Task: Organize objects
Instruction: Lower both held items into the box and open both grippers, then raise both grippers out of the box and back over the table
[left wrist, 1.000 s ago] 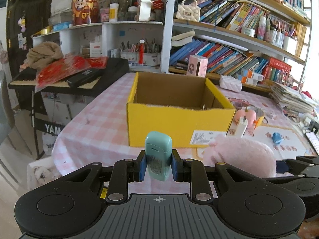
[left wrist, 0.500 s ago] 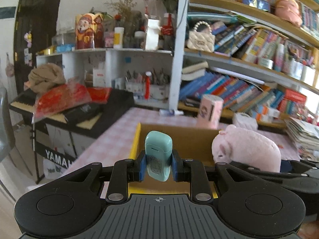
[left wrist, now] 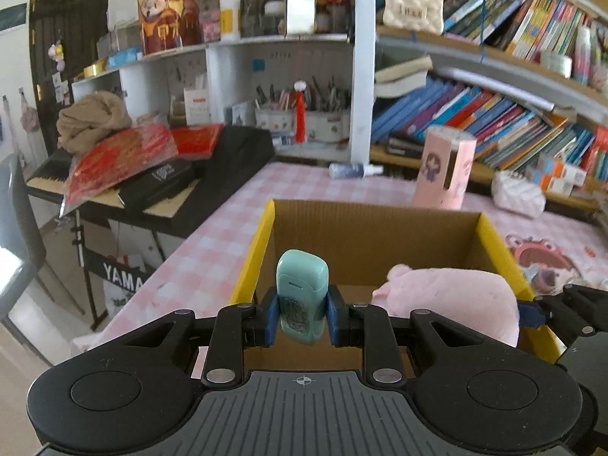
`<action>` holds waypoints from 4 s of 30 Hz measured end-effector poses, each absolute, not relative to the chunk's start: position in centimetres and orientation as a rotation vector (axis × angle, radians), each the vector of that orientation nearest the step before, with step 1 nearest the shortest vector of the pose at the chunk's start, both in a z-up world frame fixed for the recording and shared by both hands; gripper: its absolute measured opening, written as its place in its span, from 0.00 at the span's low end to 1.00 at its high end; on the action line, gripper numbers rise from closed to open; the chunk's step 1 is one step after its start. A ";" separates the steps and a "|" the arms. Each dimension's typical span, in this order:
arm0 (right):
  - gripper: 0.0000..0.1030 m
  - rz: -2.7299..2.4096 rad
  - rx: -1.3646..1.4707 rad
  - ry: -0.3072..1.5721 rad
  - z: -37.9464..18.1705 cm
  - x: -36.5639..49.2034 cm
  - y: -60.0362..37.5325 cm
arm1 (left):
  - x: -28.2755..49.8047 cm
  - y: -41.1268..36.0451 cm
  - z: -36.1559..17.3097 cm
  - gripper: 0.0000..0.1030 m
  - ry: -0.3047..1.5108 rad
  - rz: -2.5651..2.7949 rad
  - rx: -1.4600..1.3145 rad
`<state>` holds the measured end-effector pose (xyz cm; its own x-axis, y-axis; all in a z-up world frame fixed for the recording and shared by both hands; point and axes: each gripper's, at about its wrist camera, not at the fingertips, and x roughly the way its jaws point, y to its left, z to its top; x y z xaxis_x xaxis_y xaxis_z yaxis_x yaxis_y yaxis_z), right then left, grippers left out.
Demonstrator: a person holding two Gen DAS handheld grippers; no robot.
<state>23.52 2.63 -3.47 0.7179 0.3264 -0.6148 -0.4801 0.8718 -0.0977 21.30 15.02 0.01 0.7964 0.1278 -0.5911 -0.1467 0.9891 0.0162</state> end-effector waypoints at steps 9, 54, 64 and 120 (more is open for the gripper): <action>0.65 0.553 -0.312 0.693 -4.9 26.5 2.7 | 23.3 14.3 -1.8 0.23 0.700 0.163 -0.024; 0.84 0.340 -0.207 0.499 0.0 20.8 -2.3 | 14.8 13.8 2.1 0.77 0.519 0.198 -0.039; 0.86 0.240 -0.175 0.557 -1.3 15.3 -2.5 | 10.1 13.5 0.9 0.82 0.557 0.167 -0.036; 0.93 -0.163 -0.055 0.755 -5.5 2.2 -16.6 | 4.4 0.4 -2.9 0.84 0.698 -0.215 0.082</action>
<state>2.19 -16.57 -5.51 0.7160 -0.1670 -0.6778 0.1276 0.9859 -0.1081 4.40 0.45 -2.91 0.7453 -0.1688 -0.6450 0.2238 0.9746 0.0035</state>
